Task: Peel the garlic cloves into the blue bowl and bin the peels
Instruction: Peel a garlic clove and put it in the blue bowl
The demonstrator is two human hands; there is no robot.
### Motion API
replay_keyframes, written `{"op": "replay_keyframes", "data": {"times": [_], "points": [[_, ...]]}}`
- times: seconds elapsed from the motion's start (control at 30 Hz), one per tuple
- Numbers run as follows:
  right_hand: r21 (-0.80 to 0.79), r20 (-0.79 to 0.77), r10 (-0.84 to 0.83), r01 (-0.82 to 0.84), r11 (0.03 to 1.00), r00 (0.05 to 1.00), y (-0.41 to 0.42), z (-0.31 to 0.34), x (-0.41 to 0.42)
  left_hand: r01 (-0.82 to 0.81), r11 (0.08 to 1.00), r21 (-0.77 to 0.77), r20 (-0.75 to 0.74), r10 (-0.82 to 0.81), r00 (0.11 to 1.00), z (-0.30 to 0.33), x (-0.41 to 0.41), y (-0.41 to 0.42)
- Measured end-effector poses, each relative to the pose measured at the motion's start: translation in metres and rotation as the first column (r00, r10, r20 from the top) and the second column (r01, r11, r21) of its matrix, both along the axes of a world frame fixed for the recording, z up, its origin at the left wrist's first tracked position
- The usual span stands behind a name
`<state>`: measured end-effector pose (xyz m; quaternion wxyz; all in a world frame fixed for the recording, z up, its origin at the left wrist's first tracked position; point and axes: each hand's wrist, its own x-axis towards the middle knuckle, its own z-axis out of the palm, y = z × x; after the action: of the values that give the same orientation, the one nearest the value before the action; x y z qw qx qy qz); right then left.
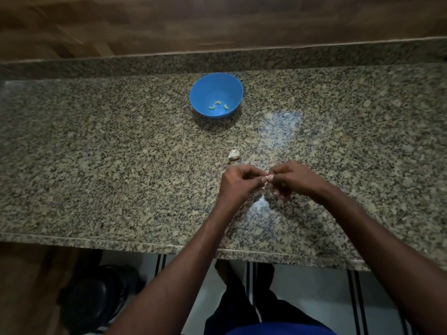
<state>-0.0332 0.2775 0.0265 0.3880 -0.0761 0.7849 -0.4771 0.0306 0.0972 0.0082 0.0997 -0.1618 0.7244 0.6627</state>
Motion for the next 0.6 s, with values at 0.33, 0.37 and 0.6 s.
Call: {"op": "replay_keyframes", "data": {"times": [0.33, 0.37, 0.6], "points": [[-0.07, 0.479, -0.221, 0.288, 0.955, 0.849, -0.011, -0.007, -0.008, 0.001, 0.948, -0.319, -0.156, -0.053, 0.986, 0.009, -0.002, 0.005], [-0.055, 0.401, -0.219, 0.262, 0.963, 0.89, -0.012, -0.005, -0.006, 0.004, 0.948, -0.317, -0.14, -0.051, 0.989, 0.01, -0.002, 0.004], [0.137, -0.463, 0.1, -0.041, 0.99, 0.88, -0.018, -0.007, 0.009, -0.104, 0.981, 0.162, 0.341, 0.044, 0.939, 0.03, -0.018, -0.015]]}}
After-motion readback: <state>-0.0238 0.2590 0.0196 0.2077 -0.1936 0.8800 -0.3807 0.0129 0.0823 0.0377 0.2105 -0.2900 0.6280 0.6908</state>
